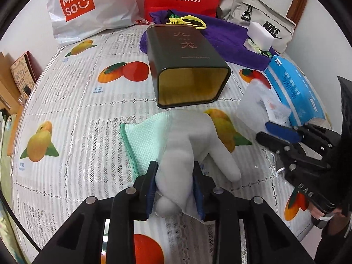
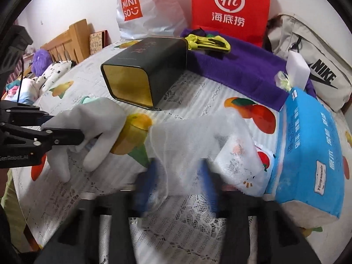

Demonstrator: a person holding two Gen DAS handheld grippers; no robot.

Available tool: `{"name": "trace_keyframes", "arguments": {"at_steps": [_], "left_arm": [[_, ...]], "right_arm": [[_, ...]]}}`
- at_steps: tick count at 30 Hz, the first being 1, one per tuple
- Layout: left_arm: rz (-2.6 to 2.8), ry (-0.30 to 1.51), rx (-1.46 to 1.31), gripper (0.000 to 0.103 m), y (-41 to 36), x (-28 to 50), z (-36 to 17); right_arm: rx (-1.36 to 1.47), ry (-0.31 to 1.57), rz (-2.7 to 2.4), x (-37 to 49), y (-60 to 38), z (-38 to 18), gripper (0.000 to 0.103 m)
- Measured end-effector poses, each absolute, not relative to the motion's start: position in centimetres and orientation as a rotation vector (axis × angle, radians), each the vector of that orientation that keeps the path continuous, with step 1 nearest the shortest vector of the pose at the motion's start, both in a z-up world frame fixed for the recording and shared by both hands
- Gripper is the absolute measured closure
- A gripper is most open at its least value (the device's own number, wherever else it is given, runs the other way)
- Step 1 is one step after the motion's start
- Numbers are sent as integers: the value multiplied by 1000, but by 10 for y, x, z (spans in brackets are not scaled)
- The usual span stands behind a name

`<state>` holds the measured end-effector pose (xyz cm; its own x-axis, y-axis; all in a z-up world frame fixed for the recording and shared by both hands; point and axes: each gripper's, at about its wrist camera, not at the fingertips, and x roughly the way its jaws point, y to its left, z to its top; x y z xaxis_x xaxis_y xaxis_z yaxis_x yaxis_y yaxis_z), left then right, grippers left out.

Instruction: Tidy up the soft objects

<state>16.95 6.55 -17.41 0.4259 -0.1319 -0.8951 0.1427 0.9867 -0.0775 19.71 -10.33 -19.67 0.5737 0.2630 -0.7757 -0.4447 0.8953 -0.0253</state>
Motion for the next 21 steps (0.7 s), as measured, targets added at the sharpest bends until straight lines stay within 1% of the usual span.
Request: {"name": "trace_keyframes", "arguments": {"at_steps": [2,7,16,18,21], "left_arm": [[-167,1116,15,74,63,169,-174],[-168,1114,-10,74,62,167,-173],[-165,1121,-38,74,53,153,-174],[-162,1123,-43,74,51,152,-175],[-156,1123,-30,74,48,151,-175]], "right_arm": [[-213,878,426,196,-106,-195,94],[-187,904,469,180,-115,-190,97],[-153,983,469,126,-154,-186,96],[-135,994,438,118,-168,-188,94],[-122,1000,409,110,-181,-190,86]]}}
